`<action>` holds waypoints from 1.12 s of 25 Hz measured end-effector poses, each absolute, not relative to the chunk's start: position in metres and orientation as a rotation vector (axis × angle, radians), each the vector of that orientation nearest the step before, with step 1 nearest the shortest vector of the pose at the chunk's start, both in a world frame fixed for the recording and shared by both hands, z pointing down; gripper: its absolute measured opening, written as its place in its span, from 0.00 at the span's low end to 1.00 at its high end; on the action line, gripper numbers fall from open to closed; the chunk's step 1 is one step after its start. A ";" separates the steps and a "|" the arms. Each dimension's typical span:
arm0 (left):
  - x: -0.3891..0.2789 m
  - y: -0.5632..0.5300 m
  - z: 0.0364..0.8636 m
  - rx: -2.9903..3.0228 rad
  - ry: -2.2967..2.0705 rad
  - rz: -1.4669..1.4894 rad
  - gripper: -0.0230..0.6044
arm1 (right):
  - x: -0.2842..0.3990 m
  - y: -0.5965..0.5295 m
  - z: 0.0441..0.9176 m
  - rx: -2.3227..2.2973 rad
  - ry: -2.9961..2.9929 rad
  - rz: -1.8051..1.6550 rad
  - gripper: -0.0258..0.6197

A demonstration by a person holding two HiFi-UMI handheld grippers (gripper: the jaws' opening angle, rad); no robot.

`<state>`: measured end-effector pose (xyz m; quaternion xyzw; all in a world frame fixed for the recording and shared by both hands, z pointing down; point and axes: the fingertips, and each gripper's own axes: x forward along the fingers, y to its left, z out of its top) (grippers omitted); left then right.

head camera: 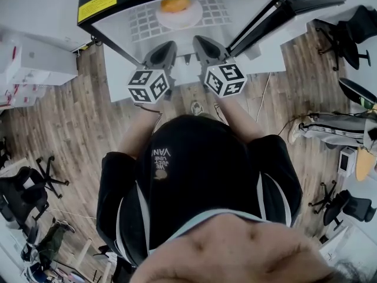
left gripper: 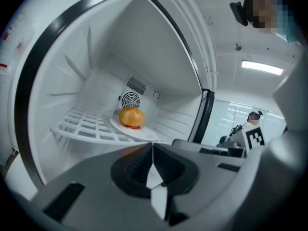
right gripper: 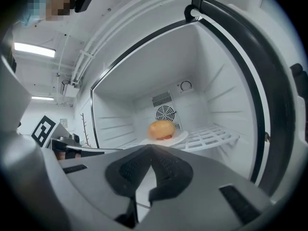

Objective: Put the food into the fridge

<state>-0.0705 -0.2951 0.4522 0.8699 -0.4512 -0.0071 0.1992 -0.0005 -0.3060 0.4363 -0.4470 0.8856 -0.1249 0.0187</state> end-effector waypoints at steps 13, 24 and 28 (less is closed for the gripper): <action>-0.078 -0.262 0.455 2.462 -1.197 0.004 0.07 | -0.004 -0.269 0.440 -1.463 2.698 -0.393 0.06; -0.089 -0.239 0.462 2.479 -1.145 0.013 0.07 | -0.012 -0.243 0.447 -1.533 2.660 -0.399 0.06; -0.094 -0.231 0.463 2.481 -1.131 0.012 0.07 | -0.016 -0.235 0.448 -1.550 2.648 -0.398 0.06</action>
